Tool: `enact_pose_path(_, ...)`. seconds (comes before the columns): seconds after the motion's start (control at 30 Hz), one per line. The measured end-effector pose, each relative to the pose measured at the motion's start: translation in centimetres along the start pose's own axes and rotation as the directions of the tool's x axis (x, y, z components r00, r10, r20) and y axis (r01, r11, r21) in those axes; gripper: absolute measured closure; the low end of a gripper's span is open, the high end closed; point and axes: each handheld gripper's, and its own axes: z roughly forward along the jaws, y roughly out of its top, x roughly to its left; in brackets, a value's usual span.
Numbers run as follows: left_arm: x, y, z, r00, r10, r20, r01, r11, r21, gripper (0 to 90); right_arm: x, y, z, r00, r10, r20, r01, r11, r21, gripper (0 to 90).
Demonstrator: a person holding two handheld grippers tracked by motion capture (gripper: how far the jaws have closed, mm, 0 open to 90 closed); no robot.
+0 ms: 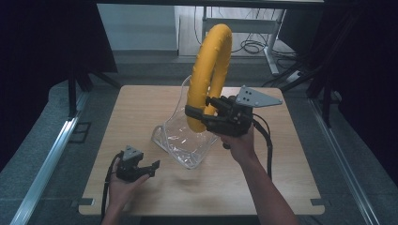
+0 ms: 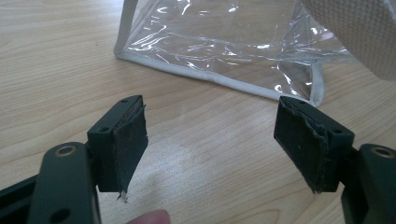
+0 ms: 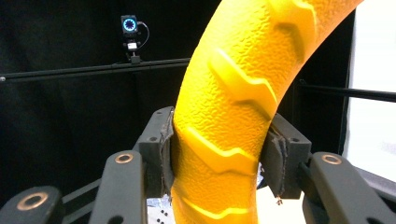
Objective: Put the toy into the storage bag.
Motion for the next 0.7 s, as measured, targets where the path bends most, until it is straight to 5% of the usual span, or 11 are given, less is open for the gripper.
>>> enact_pose_path(0.7,0.0,0.0,0.1,1.0000,0.002,0.000,-0.002,1.0000,0.003,25.6,0.0,-2.2,2.0,0.9988,0.035,-0.034,-0.034,0.998,0.049,50.3)
